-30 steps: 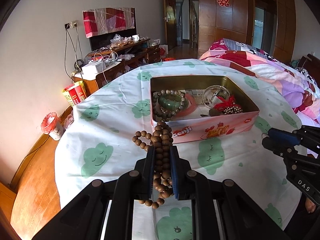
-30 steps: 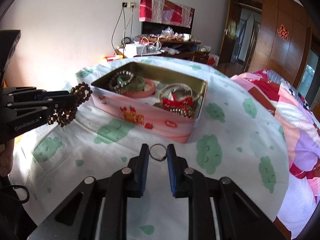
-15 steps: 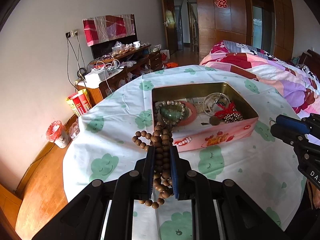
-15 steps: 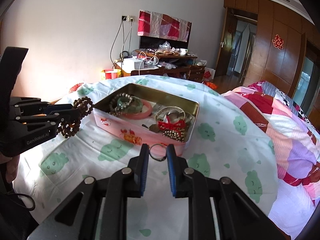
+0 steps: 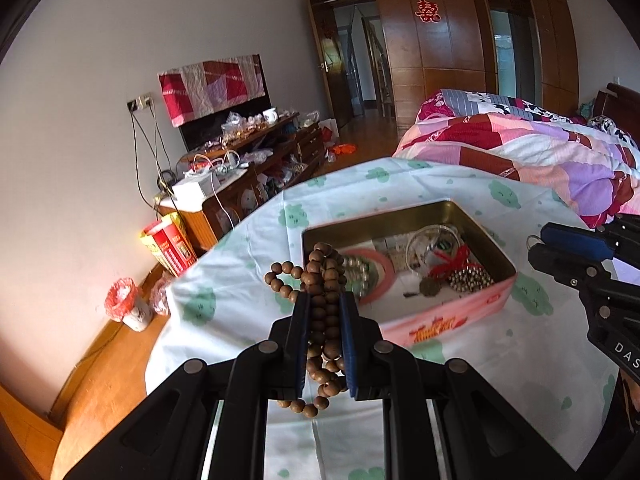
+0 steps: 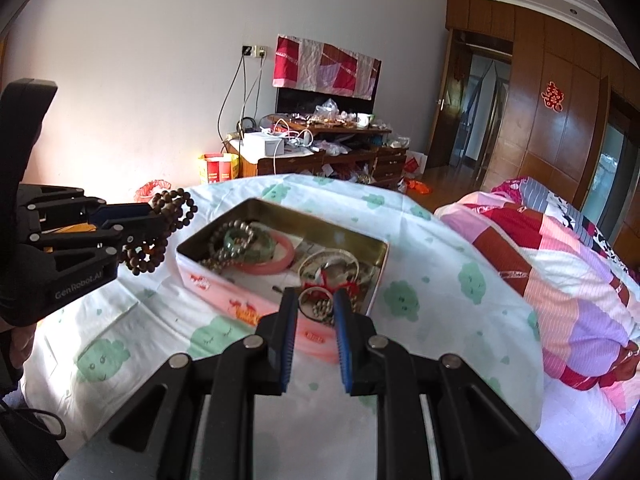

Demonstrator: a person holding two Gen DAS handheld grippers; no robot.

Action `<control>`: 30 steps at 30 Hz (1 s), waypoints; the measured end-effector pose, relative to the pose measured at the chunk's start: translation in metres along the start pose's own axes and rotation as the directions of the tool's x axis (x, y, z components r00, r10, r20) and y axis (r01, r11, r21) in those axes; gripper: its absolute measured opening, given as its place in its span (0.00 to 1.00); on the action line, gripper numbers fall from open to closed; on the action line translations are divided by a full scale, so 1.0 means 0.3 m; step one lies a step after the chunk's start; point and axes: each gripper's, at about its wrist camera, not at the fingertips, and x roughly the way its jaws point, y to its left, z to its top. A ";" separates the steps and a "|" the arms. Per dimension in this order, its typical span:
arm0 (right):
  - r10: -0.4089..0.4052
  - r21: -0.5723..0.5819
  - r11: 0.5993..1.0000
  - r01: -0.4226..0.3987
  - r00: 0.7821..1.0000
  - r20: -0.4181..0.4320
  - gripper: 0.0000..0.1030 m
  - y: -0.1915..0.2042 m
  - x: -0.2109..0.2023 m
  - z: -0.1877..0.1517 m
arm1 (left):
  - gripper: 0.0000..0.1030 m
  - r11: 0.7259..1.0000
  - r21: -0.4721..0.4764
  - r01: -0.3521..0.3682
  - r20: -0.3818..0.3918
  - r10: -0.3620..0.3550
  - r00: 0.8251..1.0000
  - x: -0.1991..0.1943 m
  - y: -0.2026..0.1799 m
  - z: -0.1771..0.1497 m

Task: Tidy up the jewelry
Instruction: 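Lift the mala over the tin with the left gripper while the right gripper carries the ring, then open the left gripper to drop the mala in the tin while the right gripper releases the ring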

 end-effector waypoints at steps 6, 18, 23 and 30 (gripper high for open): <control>-0.002 0.009 1.000 0.002 1.000 0.013 0.20 -0.030 0.026 0.044 | 0.14 1.000 0.027 -0.015 0.016 0.015 1.000 0.024 -0.012 0.052; -0.027 0.008 1.000 0.026 1.000 0.015 0.20 -0.046 0.101 0.089 | 0.14 0.998 0.040 -0.043 0.011 0.043 0.999 0.116 -0.021 0.109; -0.041 0.006 0.999 0.041 0.999 0.000 0.20 -0.054 0.151 0.104 | 0.14 0.997 0.050 -0.058 -0.005 0.058 0.998 0.173 -0.026 0.120; -0.061 0.003 0.998 0.061 0.998 -0.034 0.20 -0.054 0.229 0.108 | 0.14 0.997 0.057 -0.055 -0.029 0.056 0.998 0.225 -0.041 0.119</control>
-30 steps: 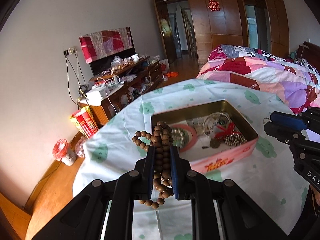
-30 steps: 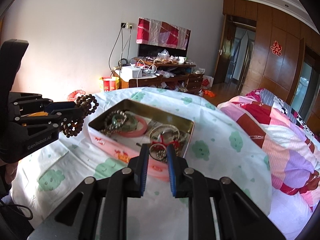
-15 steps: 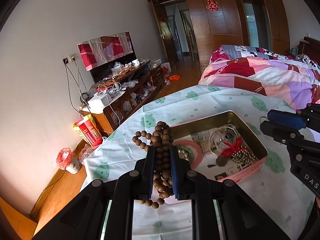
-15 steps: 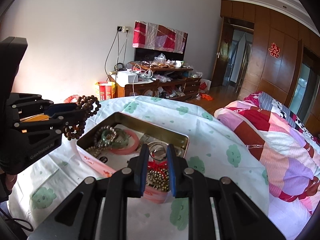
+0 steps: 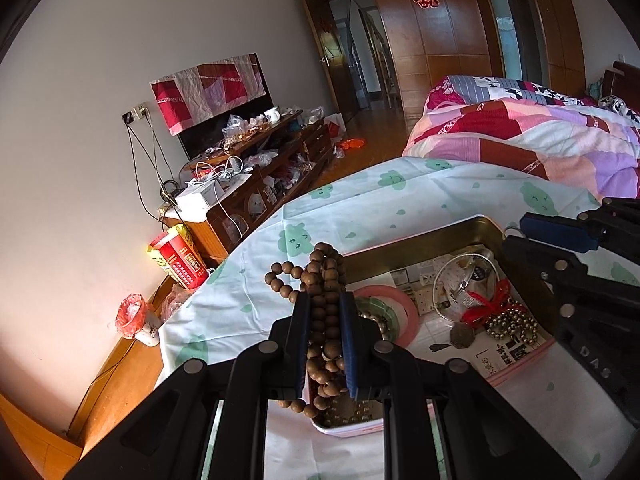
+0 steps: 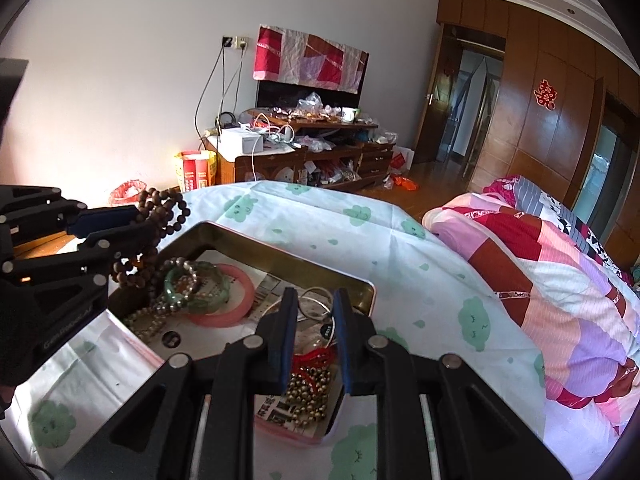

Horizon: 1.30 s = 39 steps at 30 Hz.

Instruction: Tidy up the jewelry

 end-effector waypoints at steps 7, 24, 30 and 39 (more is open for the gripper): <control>0.001 0.003 1.000 -0.001 0.999 -0.033 0.20 0.011 0.048 -0.014 | 0.14 1.000 0.011 0.017 -0.010 -0.017 1.000 0.029 -0.015 -0.002; -0.063 0.041 0.997 0.064 0.998 -0.018 0.57 -0.006 -0.037 -0.067 | 0.71 0.998 -0.057 -0.039 0.042 0.042 0.998 -0.097 0.007 -0.065; -0.089 0.047 0.995 0.088 0.996 0.014 0.61 0.002 -0.104 -0.084 | 0.71 0.993 -0.113 -0.030 0.049 0.036 0.998 -0.163 0.041 -0.106; -0.078 0.065 0.995 0.074 0.996 0.053 0.66 0.017 -0.175 -0.091 | 0.71 0.989 -0.146 -0.029 0.051 0.036 0.998 -0.198 0.069 -0.126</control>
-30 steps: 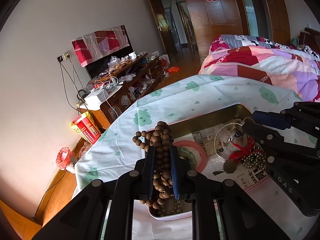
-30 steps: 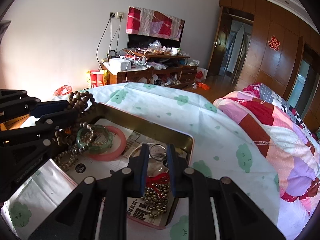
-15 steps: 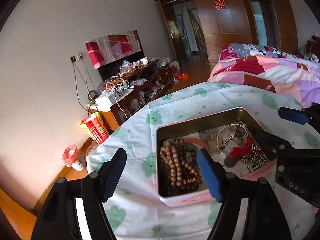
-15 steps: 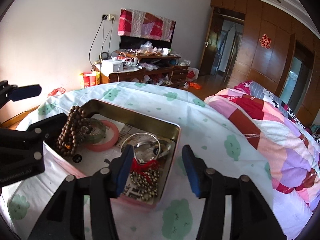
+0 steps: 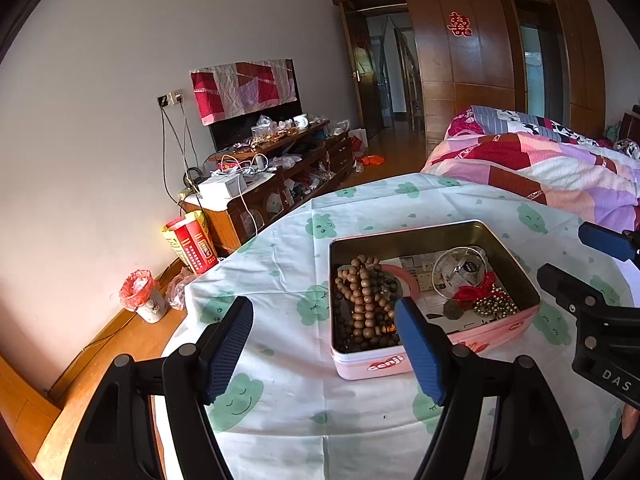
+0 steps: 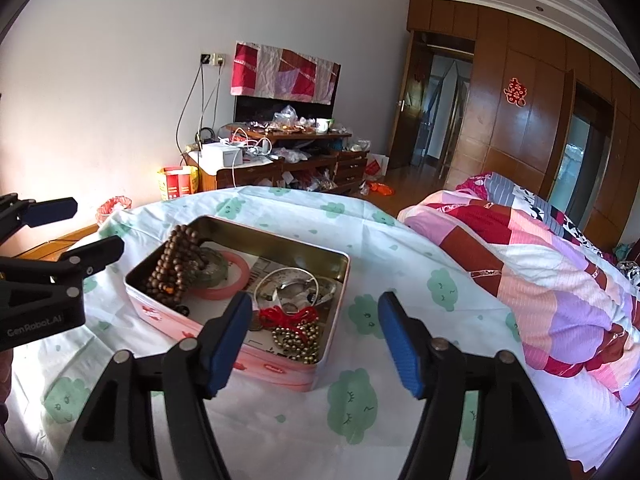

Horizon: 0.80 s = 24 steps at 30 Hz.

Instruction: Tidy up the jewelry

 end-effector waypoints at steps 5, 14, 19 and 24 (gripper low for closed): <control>0.003 -0.002 1.000 -0.003 1.000 0.007 0.66 0.005 -0.010 -0.005 | 0.71 1.000 0.001 -0.002 -0.003 0.002 1.000 -0.007 -0.003 -0.004; 0.007 0.000 1.000 -0.007 1.000 0.025 0.68 0.007 -0.036 -0.008 | 0.71 1.000 -0.004 0.001 0.000 -0.001 1.000 -0.023 -0.004 -0.007; 0.006 0.000 1.000 -0.006 0.999 0.036 0.71 0.009 -0.048 -0.010 | 0.71 1.000 -0.009 -0.003 0.002 0.003 1.000 -0.030 0.005 -0.006; 0.008 0.003 1.000 -0.008 0.999 0.039 0.71 0.011 -0.051 -0.010 | 0.71 1.000 -0.009 -0.003 0.001 0.003 1.000 -0.031 0.006 -0.005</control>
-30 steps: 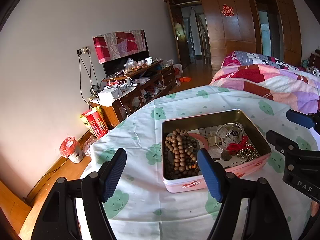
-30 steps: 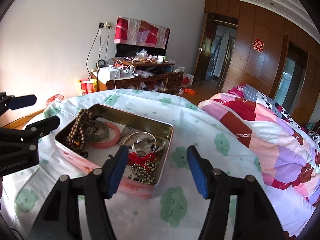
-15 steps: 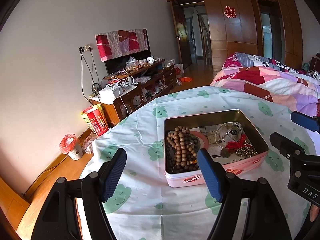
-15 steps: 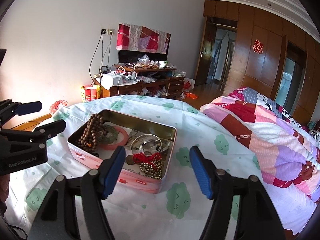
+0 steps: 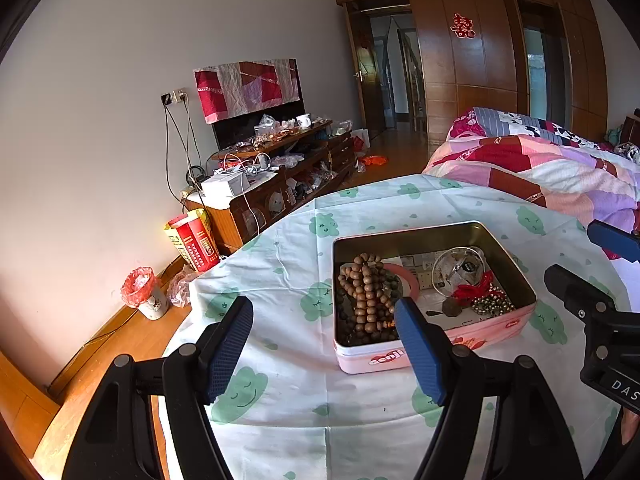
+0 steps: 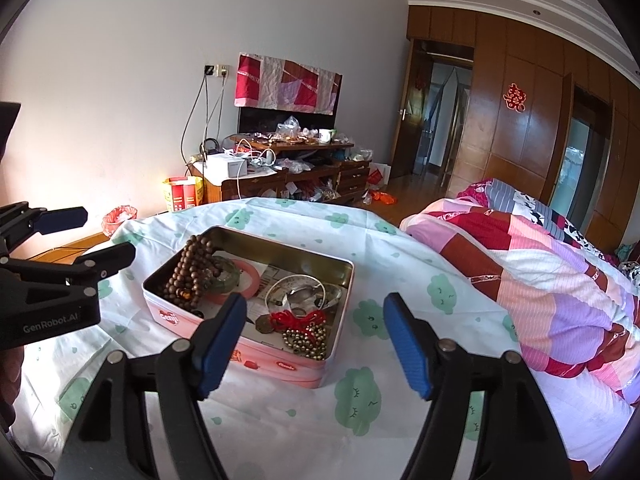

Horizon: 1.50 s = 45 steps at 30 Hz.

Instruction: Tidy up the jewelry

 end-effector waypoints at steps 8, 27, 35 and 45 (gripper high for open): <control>0.001 0.005 1.000 -0.001 1.000 -0.004 0.73 -0.002 0.000 0.002 | 0.71 1.000 0.000 0.000 0.000 0.000 1.000 -0.003 0.000 -0.004; -0.013 0.003 1.000 0.013 1.000 0.009 0.77 -0.015 -0.008 -0.001 | 0.71 1.000 -0.003 0.009 0.000 -0.009 1.000 -0.006 -0.019 -0.012; -0.018 0.001 1.000 0.018 1.000 0.010 0.77 -0.018 -0.005 0.000 | 0.71 1.000 -0.004 -0.009 -0.009 0.009 1.000 0.000 -0.012 -0.008; -0.024 0.005 1.000 0.024 1.000 0.006 0.81 -0.028 0.002 -0.009 | 0.71 1.000 0.002 -0.012 -0.010 0.012 1.000 0.005 -0.008 -0.023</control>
